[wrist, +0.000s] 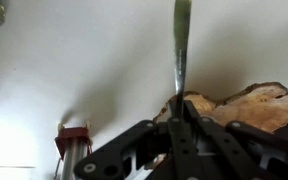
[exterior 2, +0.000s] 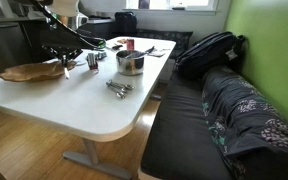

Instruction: Put one silver spoon on the wooden tray

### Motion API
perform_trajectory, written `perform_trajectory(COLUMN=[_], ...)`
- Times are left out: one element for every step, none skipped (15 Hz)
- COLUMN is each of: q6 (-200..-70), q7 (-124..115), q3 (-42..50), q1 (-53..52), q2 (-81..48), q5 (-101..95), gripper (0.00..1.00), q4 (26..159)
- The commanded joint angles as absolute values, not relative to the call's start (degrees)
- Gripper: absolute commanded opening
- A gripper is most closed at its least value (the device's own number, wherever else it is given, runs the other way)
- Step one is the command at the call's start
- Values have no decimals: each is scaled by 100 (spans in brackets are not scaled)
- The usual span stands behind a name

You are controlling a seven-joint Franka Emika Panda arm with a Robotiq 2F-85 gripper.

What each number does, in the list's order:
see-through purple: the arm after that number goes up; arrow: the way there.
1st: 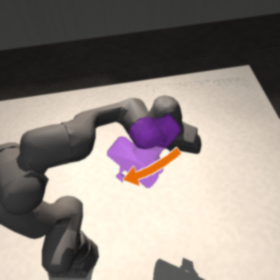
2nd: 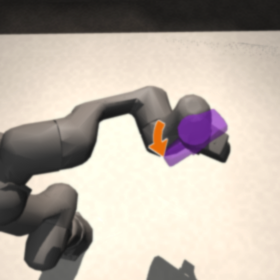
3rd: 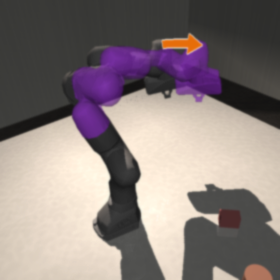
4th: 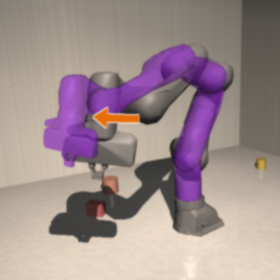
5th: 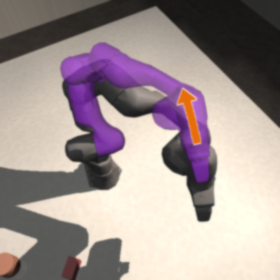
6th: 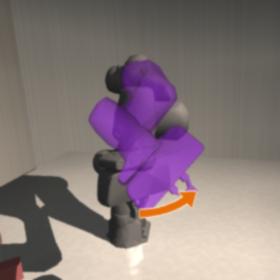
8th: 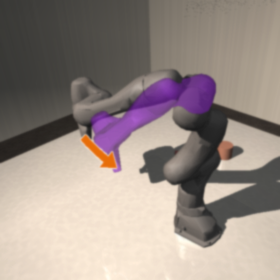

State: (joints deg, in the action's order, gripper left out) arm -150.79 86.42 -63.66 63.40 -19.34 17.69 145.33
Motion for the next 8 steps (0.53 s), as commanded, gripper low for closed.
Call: perform_trajectory(q6=[-15330,-15330,-15290,-15239,-15225,-15242,-15247,-15257], q7=[7556,7220,6854,6541,6202,5841,5486,5141], q3=[-5779,-5618,-5419,-5187,-4931,-4610,-4284,-3890], q1=[4942,4552,4130,3702,3247,2793,2340,1880], q2=[-1497,-1431,-1367,-1292,-1221,-1213,-1148,-1073], q5=[992,719,404,124,-184,-595,-970,-1337], gripper=[2,2,2,2,2,2,2,2], q4=[14469,14403,14317,14225,14142,14065,14054,14071])
